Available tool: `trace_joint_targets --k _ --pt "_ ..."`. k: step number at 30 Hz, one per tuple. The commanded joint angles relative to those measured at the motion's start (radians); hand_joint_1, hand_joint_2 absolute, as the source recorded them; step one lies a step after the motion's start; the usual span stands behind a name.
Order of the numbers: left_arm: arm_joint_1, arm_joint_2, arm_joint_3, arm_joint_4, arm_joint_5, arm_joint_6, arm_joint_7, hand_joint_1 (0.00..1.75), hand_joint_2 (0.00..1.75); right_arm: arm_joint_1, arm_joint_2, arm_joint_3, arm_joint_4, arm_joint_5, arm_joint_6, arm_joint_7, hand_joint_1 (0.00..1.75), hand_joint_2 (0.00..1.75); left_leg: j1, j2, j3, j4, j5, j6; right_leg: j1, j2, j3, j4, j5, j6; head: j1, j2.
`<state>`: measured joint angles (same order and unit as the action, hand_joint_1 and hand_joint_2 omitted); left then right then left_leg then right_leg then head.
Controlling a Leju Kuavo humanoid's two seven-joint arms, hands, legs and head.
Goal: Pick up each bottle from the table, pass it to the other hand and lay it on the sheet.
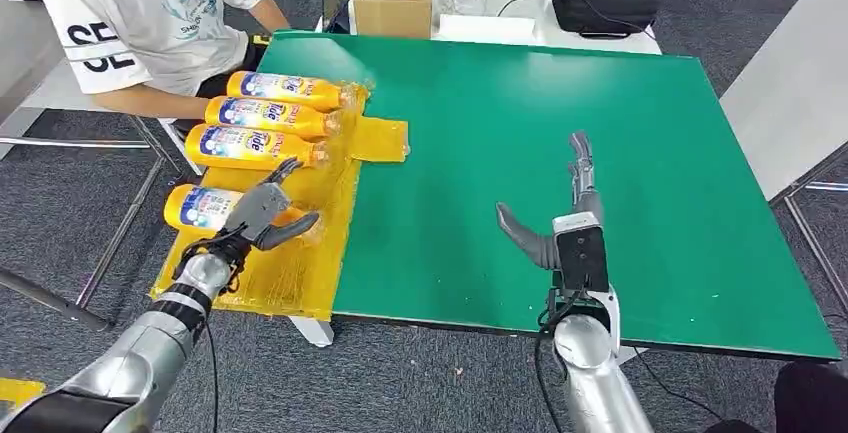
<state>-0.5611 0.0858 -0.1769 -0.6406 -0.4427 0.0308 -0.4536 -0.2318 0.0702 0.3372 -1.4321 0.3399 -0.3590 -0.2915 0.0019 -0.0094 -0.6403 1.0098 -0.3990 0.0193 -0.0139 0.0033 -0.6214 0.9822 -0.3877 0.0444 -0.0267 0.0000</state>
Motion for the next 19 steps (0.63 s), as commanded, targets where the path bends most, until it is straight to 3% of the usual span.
trace_joint_targets --k 1,5,8,9,13,16,19 --pt "0.176 -0.055 0.104 -0.363 0.352 -0.203 -0.060 0.00 0.00 -0.031 -0.015 0.041 0.051 -0.034 -0.018 -0.034 0.00 1.75 0.000 0.002 0.005 0.000 -0.003 -0.001 0.001 0.001 0.005 0.000 -0.002 -0.001 0.000 0.000" --pt "0.195 -0.065 0.083 -0.410 0.410 -0.215 -0.042 0.00 0.00 -0.035 -0.011 0.058 0.055 -0.035 -0.020 -0.036 0.00 1.75 0.001 0.001 0.003 0.000 -0.002 0.000 0.001 0.001 0.003 0.000 -0.001 -0.001 0.000 0.000" --pt "0.199 -0.126 0.067 -0.437 0.472 -0.209 -0.026 0.00 0.00 -0.030 0.019 0.071 0.059 -0.037 -0.022 -0.035 0.00 1.75 0.000 0.000 0.002 0.000 -0.001 0.000 0.000 0.000 0.003 0.000 -0.001 -0.001 0.000 0.000" --pt "0.211 -0.144 0.038 -0.471 0.470 -0.172 -0.013 0.00 1.75 -0.034 0.029 0.082 0.068 -0.036 -0.034 -0.035 0.00 1.75 0.000 -0.001 0.004 0.000 -0.003 -0.001 0.001 -0.001 0.005 0.000 -0.003 -0.001 0.000 0.000" --pt "0.230 -0.243 -0.035 -0.528 0.446 0.074 0.006 0.00 1.75 -0.010 0.080 0.098 0.062 -0.062 -0.116 -0.061 0.00 1.75 0.000 -0.002 0.001 0.000 -0.001 0.000 0.000 -0.002 0.003 0.000 -0.002 -0.001 0.000 0.000" --pt "0.229 -0.242 -0.051 -0.524 0.448 0.090 0.006 0.00 1.75 -0.005 0.077 0.104 0.059 -0.064 -0.123 -0.061 0.00 1.75 0.000 -0.004 0.004 0.000 -0.002 -0.001 0.000 -0.003 0.006 -0.001 -0.003 -0.001 0.000 0.000" --pt "0.246 -0.253 -0.092 -0.521 0.406 0.223 -0.009 0.00 1.75 0.026 0.088 0.107 0.043 -0.084 -0.147 -0.059 0.00 1.75 0.000 -0.001 0.005 0.000 -0.003 -0.001 0.000 -0.001 0.006 -0.001 -0.003 -0.001 0.000 0.000"
